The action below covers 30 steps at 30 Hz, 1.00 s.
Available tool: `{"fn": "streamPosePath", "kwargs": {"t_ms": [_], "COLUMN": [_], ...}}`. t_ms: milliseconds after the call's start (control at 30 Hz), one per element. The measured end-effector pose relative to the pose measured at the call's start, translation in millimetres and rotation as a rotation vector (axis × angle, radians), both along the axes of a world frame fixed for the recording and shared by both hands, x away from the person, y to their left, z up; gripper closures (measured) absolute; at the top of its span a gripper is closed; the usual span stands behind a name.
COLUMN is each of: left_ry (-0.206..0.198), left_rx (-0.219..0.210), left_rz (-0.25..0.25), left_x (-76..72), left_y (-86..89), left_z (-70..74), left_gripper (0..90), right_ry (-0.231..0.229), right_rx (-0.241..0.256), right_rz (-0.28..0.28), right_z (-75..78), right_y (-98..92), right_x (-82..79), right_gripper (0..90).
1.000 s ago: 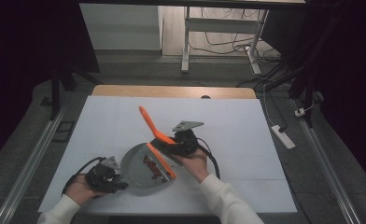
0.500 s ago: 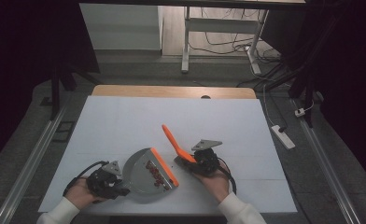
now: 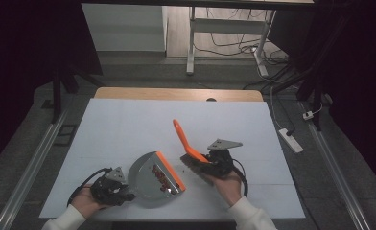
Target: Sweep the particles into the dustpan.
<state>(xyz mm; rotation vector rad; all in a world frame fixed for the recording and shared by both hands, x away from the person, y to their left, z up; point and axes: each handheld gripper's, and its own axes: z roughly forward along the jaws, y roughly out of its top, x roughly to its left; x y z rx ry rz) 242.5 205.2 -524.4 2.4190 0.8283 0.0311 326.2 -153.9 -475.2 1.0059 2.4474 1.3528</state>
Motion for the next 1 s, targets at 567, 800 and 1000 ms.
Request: {"fn": "streamPosePath", "kwargs": {"t_ms": [567,800,1000], "left_ry": [0.017,-0.030,-0.074], "left_rx": [0.005,-0.013,-0.032], "left_rz": [0.010,0.038,0.085], "left_x": [-0.1,-3.4,-6.8], "left_y": [-1.7,0.0,3.0], "left_z": [0.1,0.3,-1.1], "left_gripper": [62.0,62.2,62.2], "right_ry": [0.017,0.027,0.005], "right_rx": [0.008,-0.012,0.014], "right_rz": [0.099,-0.028,-0.037], "right_z": [-6.5,-12.8,-8.0], "right_y": [29.7,-6.1,-20.6], "right_x": [-18.8,1.9,5.2], "right_gripper": [70.1,70.1,70.1]}}
